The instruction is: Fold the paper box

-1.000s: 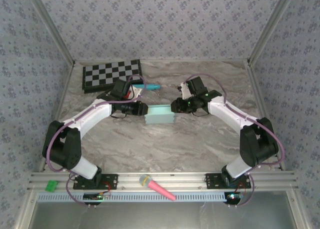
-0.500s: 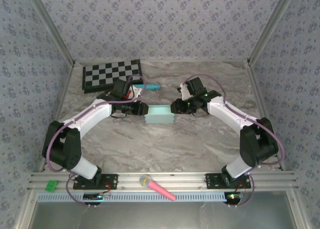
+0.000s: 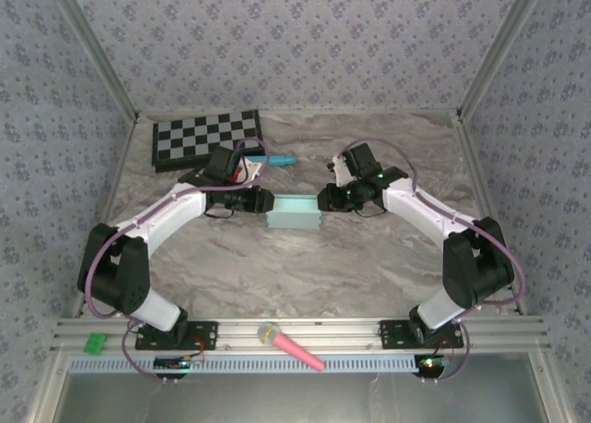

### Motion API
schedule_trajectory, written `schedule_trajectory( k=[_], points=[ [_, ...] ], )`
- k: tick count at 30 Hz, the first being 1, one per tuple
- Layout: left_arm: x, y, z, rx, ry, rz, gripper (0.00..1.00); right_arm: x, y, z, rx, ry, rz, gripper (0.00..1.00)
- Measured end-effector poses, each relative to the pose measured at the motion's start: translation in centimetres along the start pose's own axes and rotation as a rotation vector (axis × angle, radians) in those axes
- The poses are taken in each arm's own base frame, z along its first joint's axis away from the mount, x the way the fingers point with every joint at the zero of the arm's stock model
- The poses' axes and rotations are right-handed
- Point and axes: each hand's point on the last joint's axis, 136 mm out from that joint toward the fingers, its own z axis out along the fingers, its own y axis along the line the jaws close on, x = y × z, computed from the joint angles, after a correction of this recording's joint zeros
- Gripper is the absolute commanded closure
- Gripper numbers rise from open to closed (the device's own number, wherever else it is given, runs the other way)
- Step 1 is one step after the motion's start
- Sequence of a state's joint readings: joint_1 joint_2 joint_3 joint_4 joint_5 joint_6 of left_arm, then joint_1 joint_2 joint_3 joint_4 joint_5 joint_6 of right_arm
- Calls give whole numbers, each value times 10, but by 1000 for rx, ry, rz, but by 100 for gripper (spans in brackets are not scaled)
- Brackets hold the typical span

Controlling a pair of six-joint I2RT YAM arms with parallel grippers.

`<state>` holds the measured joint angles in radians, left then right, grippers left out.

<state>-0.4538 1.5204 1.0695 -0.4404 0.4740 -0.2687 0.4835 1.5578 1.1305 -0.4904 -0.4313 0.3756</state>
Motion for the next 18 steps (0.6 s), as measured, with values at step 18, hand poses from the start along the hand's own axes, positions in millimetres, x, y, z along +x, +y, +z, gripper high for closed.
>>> schedule_trajectory(
  k=[18],
  points=[
    [-3,4,1,-20,-17,-2,63,-6,8,0,-41,-20,50,75]
  ],
)
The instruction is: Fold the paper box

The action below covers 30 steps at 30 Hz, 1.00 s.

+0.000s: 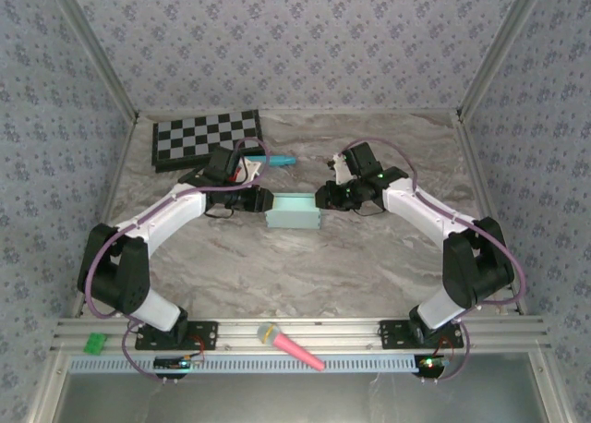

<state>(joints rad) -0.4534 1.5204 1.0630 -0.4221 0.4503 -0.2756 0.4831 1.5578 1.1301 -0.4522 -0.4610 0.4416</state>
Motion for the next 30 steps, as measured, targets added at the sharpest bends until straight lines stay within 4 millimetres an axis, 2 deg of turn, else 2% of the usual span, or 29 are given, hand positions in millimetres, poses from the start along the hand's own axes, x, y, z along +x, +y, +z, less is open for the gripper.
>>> schedule_trajectory(
  k=[30],
  points=[
    [-3,7,0,-39,-18,-7,63,-6,8,7,-52,-14,53,74]
  ],
)
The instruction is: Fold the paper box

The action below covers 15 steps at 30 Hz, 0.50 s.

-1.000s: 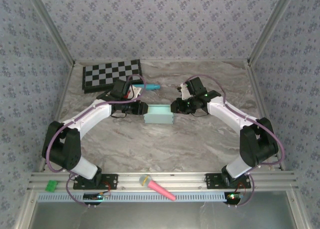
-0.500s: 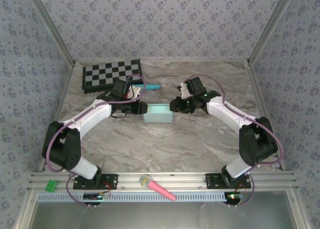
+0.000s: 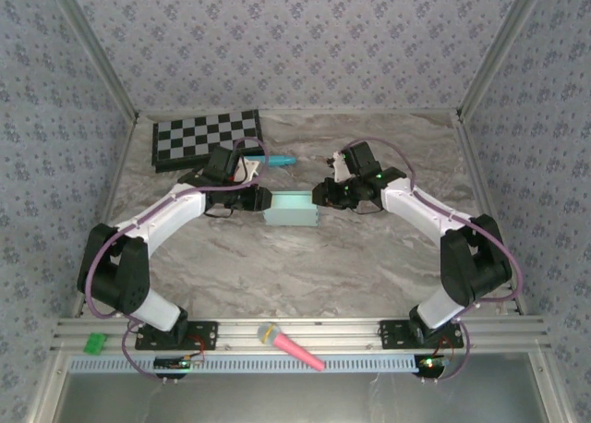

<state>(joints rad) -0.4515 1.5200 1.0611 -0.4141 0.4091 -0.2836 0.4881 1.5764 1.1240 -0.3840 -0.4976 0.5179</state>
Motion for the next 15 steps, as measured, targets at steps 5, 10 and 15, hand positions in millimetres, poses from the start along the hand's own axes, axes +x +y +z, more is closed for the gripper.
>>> schedule_trajectory(
  k=[5,10,15],
  points=[
    [0,1,0,-4,-3,-7,63,0,3,0,-12,0,9,74],
    [0,2,0,-9,-7,-12,63,-2,4,0,-19,-6,8,74],
    [0,2,-1,-8,-9,-15,62,-1,4,0,-15,-3,9,74]
  ],
)
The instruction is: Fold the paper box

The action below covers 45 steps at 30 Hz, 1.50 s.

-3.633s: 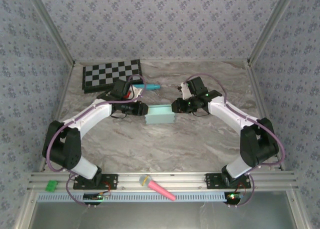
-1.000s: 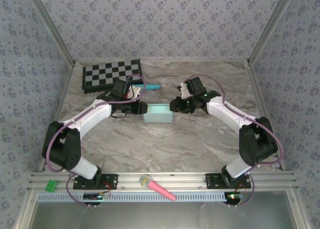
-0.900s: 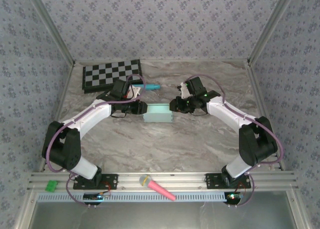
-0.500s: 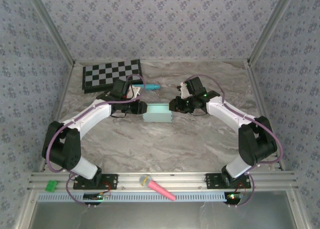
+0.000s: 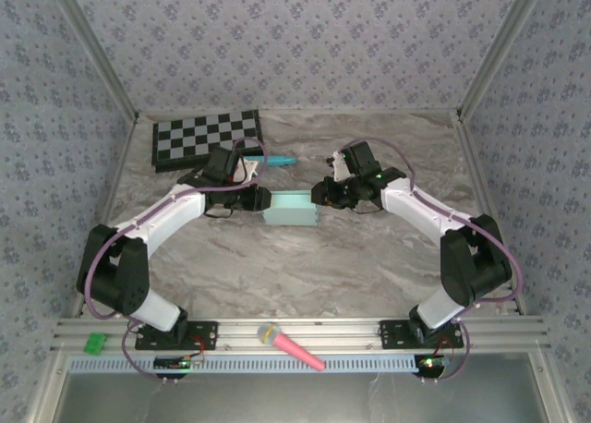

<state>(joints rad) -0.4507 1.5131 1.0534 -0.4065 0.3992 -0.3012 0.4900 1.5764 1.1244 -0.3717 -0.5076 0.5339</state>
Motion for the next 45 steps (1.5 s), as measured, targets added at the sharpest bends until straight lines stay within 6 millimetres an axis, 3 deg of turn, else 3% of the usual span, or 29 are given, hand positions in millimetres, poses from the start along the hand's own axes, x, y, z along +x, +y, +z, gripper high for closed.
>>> schedule_trajectory(
  k=[7,19,45],
  points=[
    [-2,-4,-2,10,-12,8,59,9,-9,2,66,23,-32,74],
    [-2,-8,-5,17,-23,19,53,8,-10,-1,82,18,-63,74],
    [1,-8,-6,11,-30,19,57,5,-2,-2,32,12,-47,74]
  ],
)
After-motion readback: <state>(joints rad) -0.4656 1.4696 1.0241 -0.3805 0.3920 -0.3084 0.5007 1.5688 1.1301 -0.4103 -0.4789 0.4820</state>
